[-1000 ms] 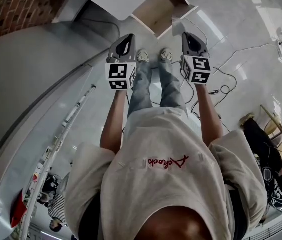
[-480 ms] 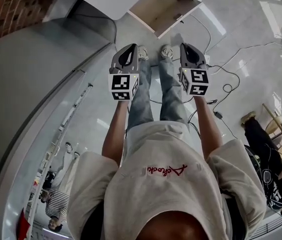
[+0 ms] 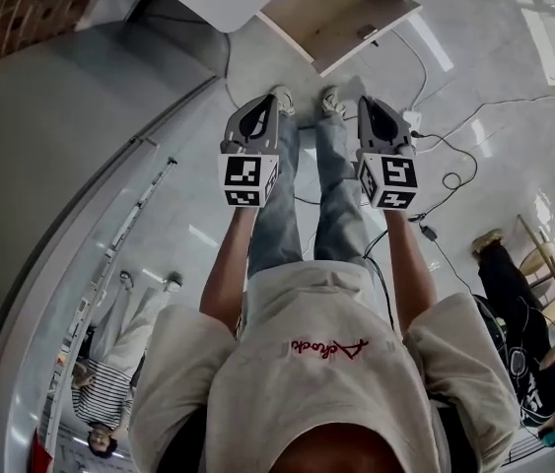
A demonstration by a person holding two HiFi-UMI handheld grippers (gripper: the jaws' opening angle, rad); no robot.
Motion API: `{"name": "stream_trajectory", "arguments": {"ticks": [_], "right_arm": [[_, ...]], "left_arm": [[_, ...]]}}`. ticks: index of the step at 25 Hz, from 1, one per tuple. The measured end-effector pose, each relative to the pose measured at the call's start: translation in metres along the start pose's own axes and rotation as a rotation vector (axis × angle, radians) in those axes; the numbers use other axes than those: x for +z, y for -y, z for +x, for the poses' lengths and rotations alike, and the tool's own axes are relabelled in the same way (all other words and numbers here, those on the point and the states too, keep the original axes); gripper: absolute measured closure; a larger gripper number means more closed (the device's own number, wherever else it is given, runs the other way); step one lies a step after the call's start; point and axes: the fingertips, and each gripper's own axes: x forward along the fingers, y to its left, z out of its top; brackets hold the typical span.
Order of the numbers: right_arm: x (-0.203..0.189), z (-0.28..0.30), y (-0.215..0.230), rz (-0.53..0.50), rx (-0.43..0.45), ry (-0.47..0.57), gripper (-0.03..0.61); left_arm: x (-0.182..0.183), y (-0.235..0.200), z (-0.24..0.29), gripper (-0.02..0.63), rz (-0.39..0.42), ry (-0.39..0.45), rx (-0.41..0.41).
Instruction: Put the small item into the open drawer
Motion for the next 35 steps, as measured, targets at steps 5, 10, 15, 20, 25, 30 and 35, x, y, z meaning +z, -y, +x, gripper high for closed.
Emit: {"name": "stream_trajectory", "arguments": {"ticks": [5, 10, 15, 20, 25, 30, 35], "right_arm": [[-0.017, 0.005, -0.004, 0.015, 0.022, -0.032, 0.565], [-0.023, 0.007, -0.003, 0.024, 0.025, -0.03, 0.565], [-0.021, 0.018, -0.001, 0.011, 0.038, -0.001, 0.565], [-0.009, 0.034, 0.006, -0.009, 0.032, 0.048, 0.565], [0.005, 0.061, 0.012, -0.045, 0.032, 0.055, 0.565], [0.025, 0.089, 0.019, -0.061, 0.035, 0.064, 0.565], [0.041, 0.111, 0.023, -0.105, 0.039, 0.063, 0.565]], "left_arm": [[-0.015, 0.001, 0.01, 0.608, -0.019, 0.002, -0.003], [-0.02, 0.005, 0.019, 0.607, -0.023, 0.006, -0.013], [-0.017, 0.005, 0.029, 0.607, -0.017, 0.026, -0.022], [-0.018, 0.005, 0.035, 0.607, -0.021, 0.03, -0.026], [-0.017, 0.002, 0.04, 0.607, -0.028, 0.035, -0.027], [-0.019, -0.008, 0.042, 0.607, -0.03, 0.028, -0.022], [-0.022, -0.016, 0.042, 0.607, -0.038, 0.024, -0.018]]}}
